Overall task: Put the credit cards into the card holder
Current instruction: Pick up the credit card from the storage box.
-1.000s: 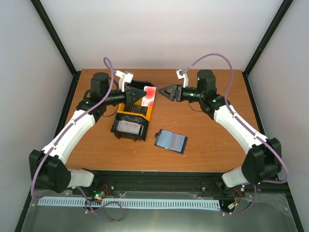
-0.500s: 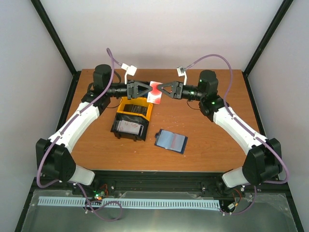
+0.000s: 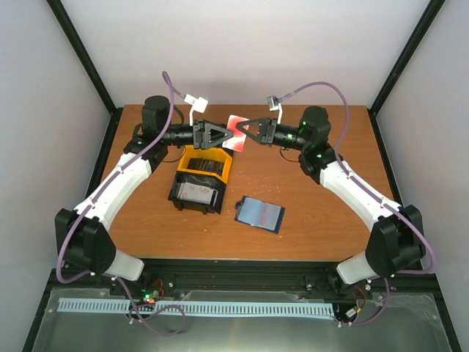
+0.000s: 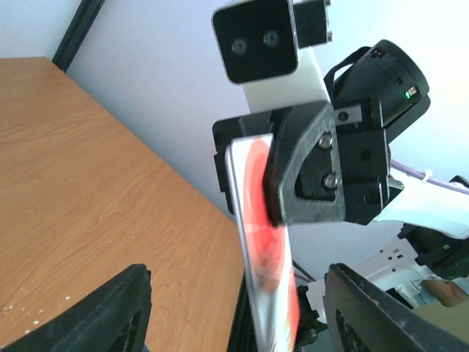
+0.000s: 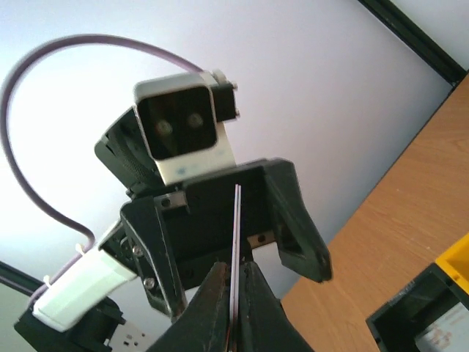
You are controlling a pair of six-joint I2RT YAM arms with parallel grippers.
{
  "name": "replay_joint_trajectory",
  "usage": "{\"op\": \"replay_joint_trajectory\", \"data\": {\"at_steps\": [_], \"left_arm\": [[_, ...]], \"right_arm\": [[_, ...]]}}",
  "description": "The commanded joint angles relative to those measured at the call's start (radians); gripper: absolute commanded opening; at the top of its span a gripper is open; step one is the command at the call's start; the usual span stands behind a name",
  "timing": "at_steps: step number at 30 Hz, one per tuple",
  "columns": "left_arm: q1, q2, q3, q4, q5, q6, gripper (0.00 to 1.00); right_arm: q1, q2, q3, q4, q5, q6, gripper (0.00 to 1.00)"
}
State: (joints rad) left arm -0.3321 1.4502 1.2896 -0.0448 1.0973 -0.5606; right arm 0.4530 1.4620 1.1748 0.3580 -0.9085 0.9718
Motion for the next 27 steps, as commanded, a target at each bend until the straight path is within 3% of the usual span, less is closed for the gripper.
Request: {"op": "replay_joint_trajectory", "data": {"at_steps": [1,6,17,27], "left_arm": [[0.001,-0.049,0.017,-0.034,-0.025,0.08,0.72],[0.001,-0.08,-0.061,0.043,-0.023,0.038,0.78],[0.001,-0.074,-0.094,0.135,-0.058,-0.003,0.62],[0.002,-0.08,-0.131,0.209,-0.062,-0.039,0.66]], "right_arm": [[-0.02,0.018,0.032,0.126,0.007,0.164,0.03],[-0.023,0.018,0.062,0.124,0.014,0.221,0.03],[-0.024,0.013,0.091,0.167,-0.035,0.301,0.03],[-0.024,0.001,0.076,0.27,-0.054,0.409,0.03]]}}
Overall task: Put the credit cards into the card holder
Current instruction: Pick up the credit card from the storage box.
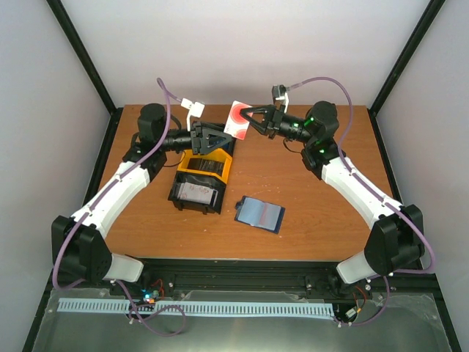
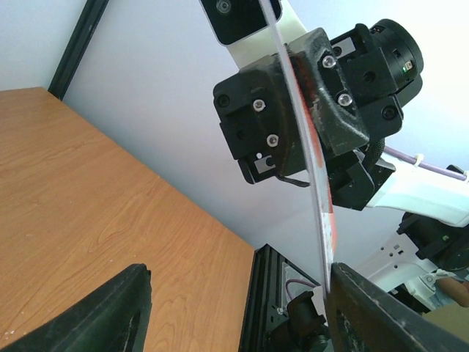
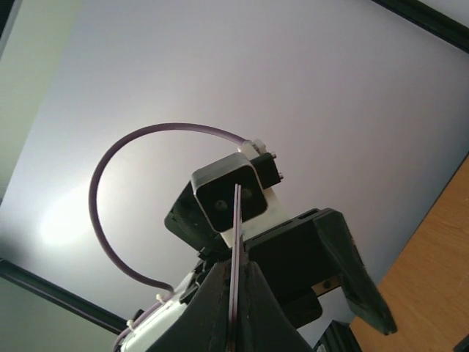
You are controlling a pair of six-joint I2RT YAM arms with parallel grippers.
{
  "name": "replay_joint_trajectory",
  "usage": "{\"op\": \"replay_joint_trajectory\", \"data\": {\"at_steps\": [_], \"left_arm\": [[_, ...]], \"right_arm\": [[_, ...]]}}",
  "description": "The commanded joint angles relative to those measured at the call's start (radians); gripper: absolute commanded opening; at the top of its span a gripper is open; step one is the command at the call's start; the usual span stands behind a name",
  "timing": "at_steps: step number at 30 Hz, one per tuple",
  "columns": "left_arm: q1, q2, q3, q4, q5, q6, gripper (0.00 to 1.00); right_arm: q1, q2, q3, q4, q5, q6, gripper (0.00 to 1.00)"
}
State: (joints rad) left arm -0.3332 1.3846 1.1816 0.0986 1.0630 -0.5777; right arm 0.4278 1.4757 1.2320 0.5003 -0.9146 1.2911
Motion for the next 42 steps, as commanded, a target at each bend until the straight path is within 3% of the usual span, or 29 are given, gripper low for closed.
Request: {"op": "replay_joint_trajectory", "data": {"at_steps": [1,7,15,23,33,42], "left_arm": [[0.002,-0.018,-0.029,0.08,-0.032,-0.023,0.66],[0.002,-0.018,-0.032,0.133,-0.065,-0.039,0.7],[0.002,-0.02,-0.018,0.182,0.003,-0.06,0.71],[0.002,-0.102,-0.128,0.307,0.051,-0.036,0.89],[0.002,-0.073,-0.11,0.371,0.016,-0.095,0.98],[0.002,-0.061,-0.102,0.358,0.006,-0.096,0.95]], "right_arm": [[0.002,-0.013,0.016,0.146,-0.048,0.108,0.03],[0.004,-0.028,-0.012,0.169,-0.041,0.137,0.03],[0.008,-0.032,0.001,0.09,-0.032,0.076,0.03],[0.012,-0.019,0.045,0.056,-0.015,0.081,0.03],[0.035,-0.011,0.043,0.028,-0.02,0.061,0.03],[0.04,-0.014,0.037,0.018,-0.02,0.049,0.03]]}}
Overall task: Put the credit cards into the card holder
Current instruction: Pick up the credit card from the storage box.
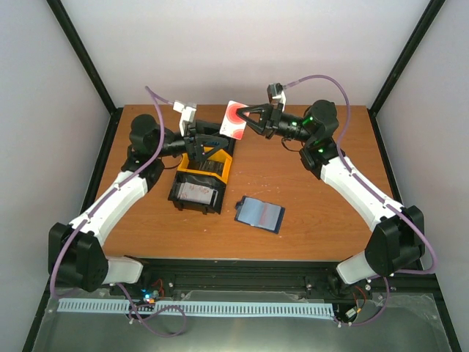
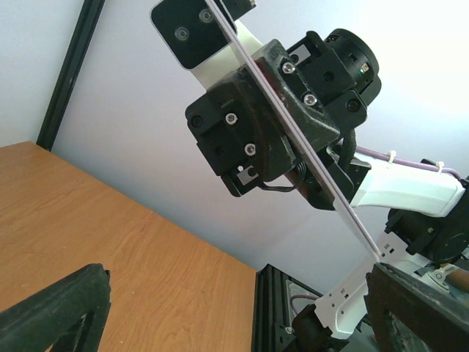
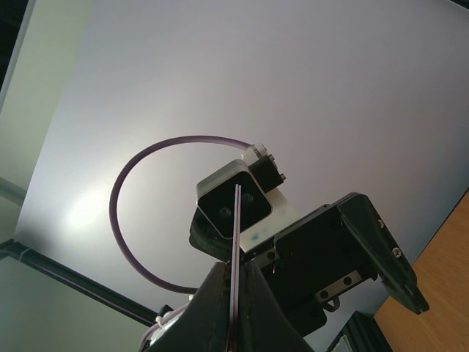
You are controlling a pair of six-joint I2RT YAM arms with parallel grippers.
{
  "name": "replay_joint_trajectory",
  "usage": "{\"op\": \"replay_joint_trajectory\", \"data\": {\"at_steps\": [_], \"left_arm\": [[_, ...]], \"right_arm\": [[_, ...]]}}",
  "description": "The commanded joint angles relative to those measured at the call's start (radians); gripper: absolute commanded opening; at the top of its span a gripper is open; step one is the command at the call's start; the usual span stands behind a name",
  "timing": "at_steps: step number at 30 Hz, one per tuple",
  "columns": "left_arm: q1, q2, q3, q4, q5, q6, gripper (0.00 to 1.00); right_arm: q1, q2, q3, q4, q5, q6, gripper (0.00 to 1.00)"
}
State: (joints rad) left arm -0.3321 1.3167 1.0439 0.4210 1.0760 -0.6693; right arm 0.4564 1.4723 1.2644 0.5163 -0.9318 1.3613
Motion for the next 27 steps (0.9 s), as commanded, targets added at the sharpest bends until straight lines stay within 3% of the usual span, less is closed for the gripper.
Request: {"op": "replay_joint_trajectory", "data": {"at_steps": [1,15,21,27], "left_arm": [[0.001,0.008,0.037,0.037,-0.009,-0.006,0.94],[0.001,0.027,0.04,0.058,-0.005,-0.041,0.9],[0.001,0.043,0.045,0.05,-0.015,-0.061,0.78],[0.001,0.058,0.056,0.028,-0.03,-0.066,0.74]], "right_arm": [[0.011,-0.011,0.005,-0.006,-0.003,-0.029,0.03],[0.013,-0.02,-0.008,-0.036,0.002,-0.05,0.03],[0.014,-0.019,-0.011,0.015,-0.01,-0.021,0.03],[0.015,-0.018,-0.026,0.083,-0.029,0.008,0.03]]}}
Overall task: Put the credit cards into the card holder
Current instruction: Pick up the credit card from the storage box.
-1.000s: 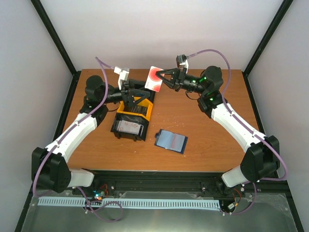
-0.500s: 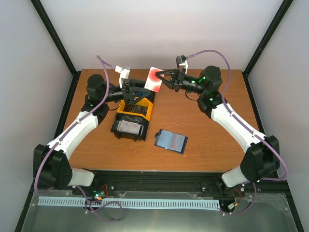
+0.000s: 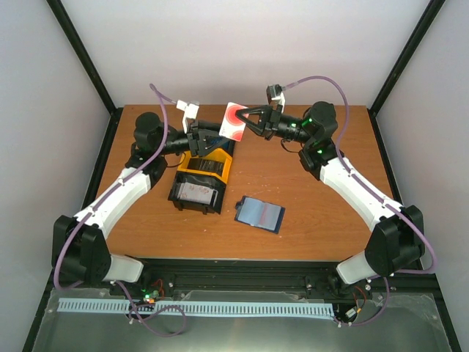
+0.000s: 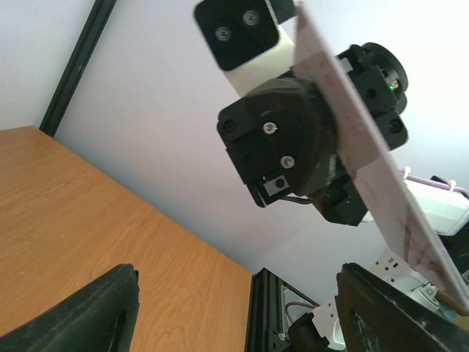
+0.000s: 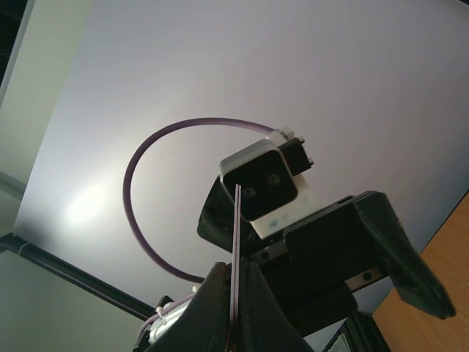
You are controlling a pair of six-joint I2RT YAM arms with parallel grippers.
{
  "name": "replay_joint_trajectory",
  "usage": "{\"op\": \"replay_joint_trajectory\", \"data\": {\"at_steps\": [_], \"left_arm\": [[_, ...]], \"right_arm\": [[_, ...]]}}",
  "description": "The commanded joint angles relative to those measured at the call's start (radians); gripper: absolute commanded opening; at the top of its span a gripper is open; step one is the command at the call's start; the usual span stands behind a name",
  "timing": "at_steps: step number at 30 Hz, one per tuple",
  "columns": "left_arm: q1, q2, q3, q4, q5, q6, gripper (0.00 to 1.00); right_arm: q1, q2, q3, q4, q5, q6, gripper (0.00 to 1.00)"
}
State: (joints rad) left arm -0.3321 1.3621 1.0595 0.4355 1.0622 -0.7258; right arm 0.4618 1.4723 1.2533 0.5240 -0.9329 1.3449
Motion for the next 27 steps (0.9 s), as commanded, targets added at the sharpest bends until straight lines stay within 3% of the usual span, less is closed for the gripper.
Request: {"op": "replay_joint_trajectory", "data": {"at_steps": [1,5,9,14,27], "left_arm": [[0.001,0.013,0.043,0.008,-0.021,-0.009,0.74],[0.001,0.017,0.054,0.011,0.013,-0.01,0.75],[0.001,-0.005,0.033,0.042,0.106,0.016,0.89],[0.001,-0.048,-0.007,0.05,0.162,0.076,0.94],[0.001,-0.011,0.026,0.055,0.039,0.049,0.96]], "right_arm": [[0.01,-0.019,-0.016,0.079,-0.029,0.026,0.03],[0.009,-0.022,-0.019,0.064,-0.027,0.011,0.03],[0.009,-0.023,-0.007,0.019,0.0,-0.017,0.03],[0.009,-0.011,0.018,0.011,0.012,-0.009,0.03],[0.01,-0.02,0.009,0.019,-0.011,0.001,0.03]]}}
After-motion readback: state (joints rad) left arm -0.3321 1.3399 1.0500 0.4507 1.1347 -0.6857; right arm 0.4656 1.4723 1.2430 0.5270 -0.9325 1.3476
